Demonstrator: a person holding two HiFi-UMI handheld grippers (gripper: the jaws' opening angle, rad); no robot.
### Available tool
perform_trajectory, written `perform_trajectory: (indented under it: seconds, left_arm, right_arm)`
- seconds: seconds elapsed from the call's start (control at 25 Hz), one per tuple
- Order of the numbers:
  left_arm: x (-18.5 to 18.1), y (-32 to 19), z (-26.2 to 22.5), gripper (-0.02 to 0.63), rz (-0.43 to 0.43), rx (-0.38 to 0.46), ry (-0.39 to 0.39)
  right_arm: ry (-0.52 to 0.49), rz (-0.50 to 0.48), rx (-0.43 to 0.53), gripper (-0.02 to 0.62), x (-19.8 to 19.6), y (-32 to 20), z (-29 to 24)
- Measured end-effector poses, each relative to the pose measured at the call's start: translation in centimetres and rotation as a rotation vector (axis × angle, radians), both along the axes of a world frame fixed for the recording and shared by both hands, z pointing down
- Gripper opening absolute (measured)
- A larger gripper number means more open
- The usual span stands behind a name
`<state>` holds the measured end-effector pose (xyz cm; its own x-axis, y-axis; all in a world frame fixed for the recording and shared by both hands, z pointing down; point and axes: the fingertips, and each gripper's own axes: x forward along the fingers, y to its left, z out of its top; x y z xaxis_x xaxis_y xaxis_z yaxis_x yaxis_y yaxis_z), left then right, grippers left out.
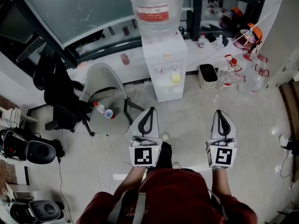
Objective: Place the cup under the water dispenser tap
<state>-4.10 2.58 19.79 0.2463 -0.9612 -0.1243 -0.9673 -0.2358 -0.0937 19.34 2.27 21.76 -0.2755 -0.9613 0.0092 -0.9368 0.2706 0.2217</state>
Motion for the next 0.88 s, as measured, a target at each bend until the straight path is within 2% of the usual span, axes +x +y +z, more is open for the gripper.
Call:
perform_trajectory:
  seconds: [0.12, 0.4, 0.88]
  left_arm:
    - [-0.31, 0.07, 0.5, 0.006, -0.008, 0.0, -0.005]
    - [-0.56, 0.33, 0.81, 0.006, -0.015, -0.025, 0.006]
    - [-0.84, 0.81, 1.04, 0.006, -0.02, -0.022, 0.001]
  right_arm:
    - [0.022, 0.006, -0.038, 0.0, -0.18, 0.19, 0.49]
    - [0.015, -0.005, -0.028, 0.0, -0.44, 0.25, 0.76]
    - [0.028, -0.027, -0.039, 0.0, -1.03, 0.12, 1.04]
